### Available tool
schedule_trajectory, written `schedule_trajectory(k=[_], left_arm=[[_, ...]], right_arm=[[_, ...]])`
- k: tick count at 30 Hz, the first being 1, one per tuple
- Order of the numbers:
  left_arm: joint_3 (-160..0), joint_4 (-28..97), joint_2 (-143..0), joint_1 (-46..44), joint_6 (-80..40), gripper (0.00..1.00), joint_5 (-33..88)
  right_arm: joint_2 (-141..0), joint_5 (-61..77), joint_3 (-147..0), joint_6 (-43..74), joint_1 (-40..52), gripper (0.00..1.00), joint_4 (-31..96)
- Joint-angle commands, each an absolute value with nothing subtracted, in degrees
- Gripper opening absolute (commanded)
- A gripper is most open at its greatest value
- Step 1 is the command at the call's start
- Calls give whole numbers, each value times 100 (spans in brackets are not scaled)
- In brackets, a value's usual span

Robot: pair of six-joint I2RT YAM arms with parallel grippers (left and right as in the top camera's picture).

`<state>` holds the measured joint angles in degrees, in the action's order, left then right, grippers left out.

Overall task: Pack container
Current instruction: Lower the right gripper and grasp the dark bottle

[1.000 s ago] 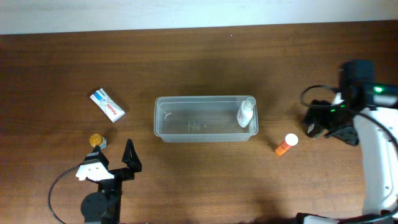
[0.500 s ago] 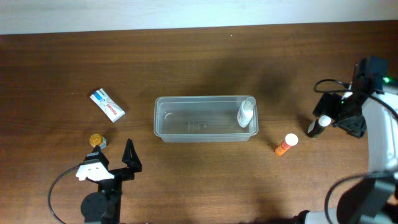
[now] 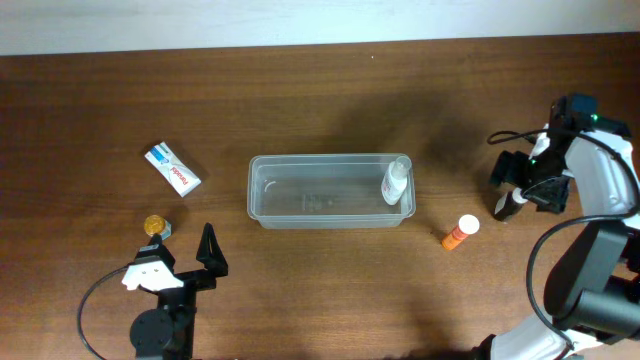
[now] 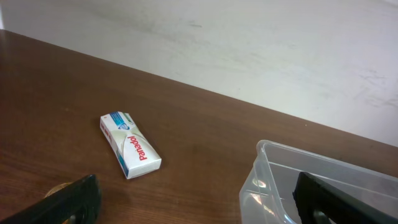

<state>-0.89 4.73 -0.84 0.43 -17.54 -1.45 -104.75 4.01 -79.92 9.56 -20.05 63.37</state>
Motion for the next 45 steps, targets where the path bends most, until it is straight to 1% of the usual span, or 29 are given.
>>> schedule_trajectory(k=[1,3,7,12,15,18,23,26,27,30,36,45], left_arm=[[-54,473,-30,64,-1706,99,-80],[-54,473,-30,64,-1706,99,-80],[-54,473,-30,64,-1706,99,-80],[-54,473,-30,64,-1706,100,-80],[-54,473,-30,64,-1706,99,-80],[-54,473,-30,64,-1706,99,-80],[-54,473,-30,64,-1706,99,-80],[-54,473,-30,64,-1706,99,-80],[-54,473,-30,64,-1706,99,-80],[-54,473,-30,64,-1706,100,-80],[-54,473,-30,64,-1706,99,-80],[-54,473,-30,64,-1706,99,-80]], right_arm=[[-10604,473,-7966,768,-2016,91,6224],[-10643,473,-7966,683,-2018,91,6167],[-10645,355,-7966,563,-2018,78,6149],[-10652,215,-7824,469,-2029,69,6104],[-10652,213,-7693,469,-2029,59,6031],[-10652,215,-7570,471,-2029,54,5970],[-10652,215,-7548,473,-2027,41,5951],[-10652,215,-7548,475,-2029,29,5931],[-10652,215,-7548,478,-2027,27,5929],[-10650,215,-7555,530,-2027,23,5916],[-10643,242,-7909,626,-2027,23,6316],[-10556,556,-9306,617,-2021,23,7522]])
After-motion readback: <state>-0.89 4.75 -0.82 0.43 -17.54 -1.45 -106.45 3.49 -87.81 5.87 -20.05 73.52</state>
